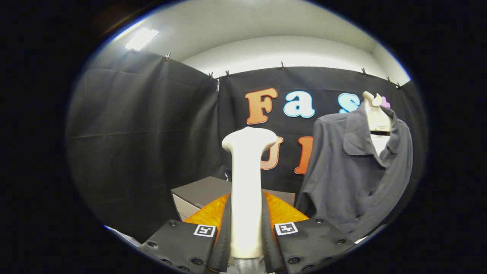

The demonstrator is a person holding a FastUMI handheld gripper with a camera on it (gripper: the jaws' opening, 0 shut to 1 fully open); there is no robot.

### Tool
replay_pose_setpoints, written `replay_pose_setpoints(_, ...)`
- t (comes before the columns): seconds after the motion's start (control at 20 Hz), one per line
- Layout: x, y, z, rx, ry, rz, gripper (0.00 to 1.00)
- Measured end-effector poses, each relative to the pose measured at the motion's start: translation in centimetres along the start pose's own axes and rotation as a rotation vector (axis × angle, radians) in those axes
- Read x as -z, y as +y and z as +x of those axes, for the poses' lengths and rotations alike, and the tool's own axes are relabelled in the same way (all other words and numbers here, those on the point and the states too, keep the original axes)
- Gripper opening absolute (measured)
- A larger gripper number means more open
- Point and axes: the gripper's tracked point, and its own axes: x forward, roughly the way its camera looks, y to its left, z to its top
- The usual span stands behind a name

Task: Iron the clothes twice with a garment steamer, once on the left side and once on the right side.

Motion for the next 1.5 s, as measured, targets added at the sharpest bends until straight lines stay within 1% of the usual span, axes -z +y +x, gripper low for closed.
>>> replay_pose_setpoints(0.25,-0.7,-4.6,-5.9,0.083,-0.038,-0.004,0.43)
replay_pose_setpoints(0.45,-0.2,-8.2,-10.2,0.177,-0.071,0.013,0.43)
replay_pose_setpoints(0.65,1.1,-11.8,-13.5,0.279,-0.108,0.028,0.43)
replay_pose_setpoints(0.8,2.6,-13.9,-15.2,0.340,-0.124,0.032,0.43)
replay_pose_setpoints(0.95,4.1,-15.4,-15.6,0.389,-0.140,0.018,0.43)
replay_pose_setpoints(1.1,6.0,-16.2,-15.0,0.411,-0.137,0.019,0.43)
replay_pose_setpoints(1.3,7.8,-17.1,-12.6,0.422,-0.116,0.031,0.42)
replay_pose_setpoints(1.5,8.5,-17.6,-9.2,0.411,-0.100,0.044,0.42)
